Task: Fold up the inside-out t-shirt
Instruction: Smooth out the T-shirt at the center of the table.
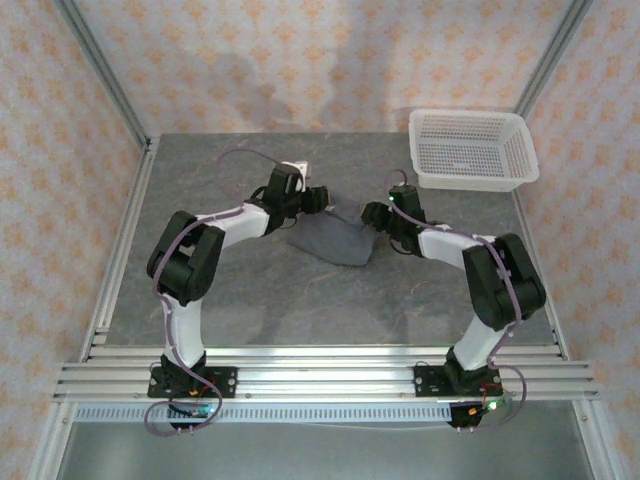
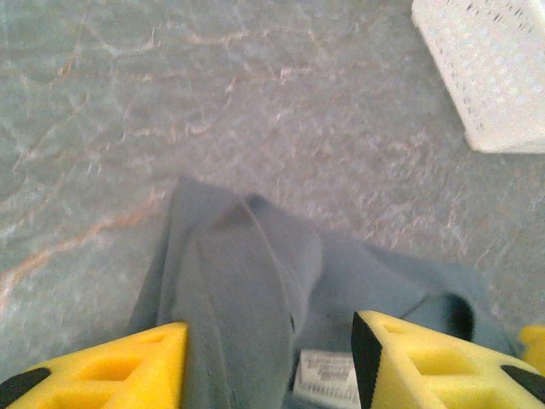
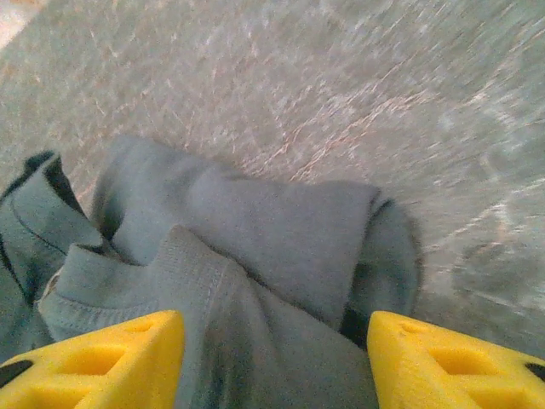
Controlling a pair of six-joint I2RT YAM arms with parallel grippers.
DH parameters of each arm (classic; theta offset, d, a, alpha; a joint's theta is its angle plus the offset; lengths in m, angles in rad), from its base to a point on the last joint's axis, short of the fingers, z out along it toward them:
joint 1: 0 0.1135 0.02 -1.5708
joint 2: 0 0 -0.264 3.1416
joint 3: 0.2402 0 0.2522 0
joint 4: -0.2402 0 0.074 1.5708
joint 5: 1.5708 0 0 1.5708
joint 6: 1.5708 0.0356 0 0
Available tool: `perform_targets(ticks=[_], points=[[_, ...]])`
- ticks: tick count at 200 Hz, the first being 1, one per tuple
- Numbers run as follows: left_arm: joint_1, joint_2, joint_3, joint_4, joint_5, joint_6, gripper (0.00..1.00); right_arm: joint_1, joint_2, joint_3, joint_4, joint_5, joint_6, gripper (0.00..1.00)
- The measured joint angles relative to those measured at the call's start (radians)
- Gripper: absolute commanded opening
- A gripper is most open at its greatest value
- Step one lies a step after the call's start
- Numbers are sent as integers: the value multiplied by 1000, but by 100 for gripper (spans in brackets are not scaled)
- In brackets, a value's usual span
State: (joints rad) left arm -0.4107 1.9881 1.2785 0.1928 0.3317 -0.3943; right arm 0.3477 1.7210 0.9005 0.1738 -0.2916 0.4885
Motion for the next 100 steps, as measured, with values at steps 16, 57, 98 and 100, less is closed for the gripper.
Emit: perform_targets(ticks=[16,57,98,100], points=[[1,35,47,-4,0,-1,52,0,45,13,0,-35,12,42],[13,140,143,-37,11,-31,28,0,35,18,-16,-65,35,20],[26,156,174,-80,32,-44,0,0,-73,20,-68,-51,5,7],[27,156,175,-82,34,-46,0,0,-77,21,-69,-48,5,7]])
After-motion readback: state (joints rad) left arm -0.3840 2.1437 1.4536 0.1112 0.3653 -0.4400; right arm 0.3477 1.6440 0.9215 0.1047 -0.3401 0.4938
